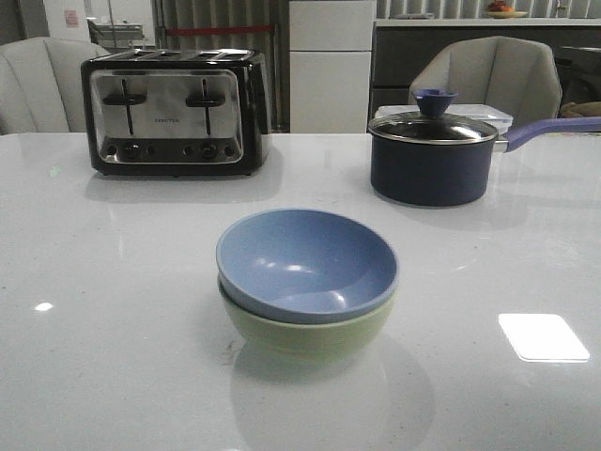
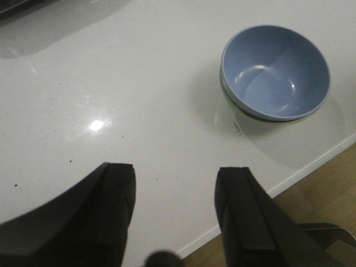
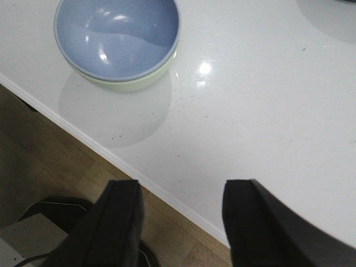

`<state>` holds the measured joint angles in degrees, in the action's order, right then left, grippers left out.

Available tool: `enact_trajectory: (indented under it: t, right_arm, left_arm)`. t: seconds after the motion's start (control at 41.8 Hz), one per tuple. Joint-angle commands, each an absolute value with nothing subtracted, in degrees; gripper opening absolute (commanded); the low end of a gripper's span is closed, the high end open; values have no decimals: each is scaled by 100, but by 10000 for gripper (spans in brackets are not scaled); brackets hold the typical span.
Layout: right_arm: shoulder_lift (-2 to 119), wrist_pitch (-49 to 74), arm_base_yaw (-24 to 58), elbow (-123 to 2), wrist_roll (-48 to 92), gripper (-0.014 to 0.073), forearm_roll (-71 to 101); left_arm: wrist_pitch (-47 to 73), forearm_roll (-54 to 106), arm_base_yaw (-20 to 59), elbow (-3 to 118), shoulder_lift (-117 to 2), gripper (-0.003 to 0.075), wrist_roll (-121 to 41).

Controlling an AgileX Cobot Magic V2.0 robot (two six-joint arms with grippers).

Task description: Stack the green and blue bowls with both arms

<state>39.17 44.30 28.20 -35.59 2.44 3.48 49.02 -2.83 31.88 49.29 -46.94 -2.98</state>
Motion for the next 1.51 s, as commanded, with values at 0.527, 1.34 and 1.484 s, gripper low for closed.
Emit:
enact_trajectory:
  t: [0.527,1.34,1.484]
  right_arm:
    - [3565,4316,2816,-3702,54,65,199]
    - [3565,4353,2816,-3702,54,56,199]
    - [3565,4353,2816,-3702,54,56,199]
  left_arm:
    - [4557,-439,3195,4524,-3650,179,-98]
    - [4451,-263,2879,4440,-3333,93,-98]
    - [3413,-273,1951,3850,-2572,94,-98]
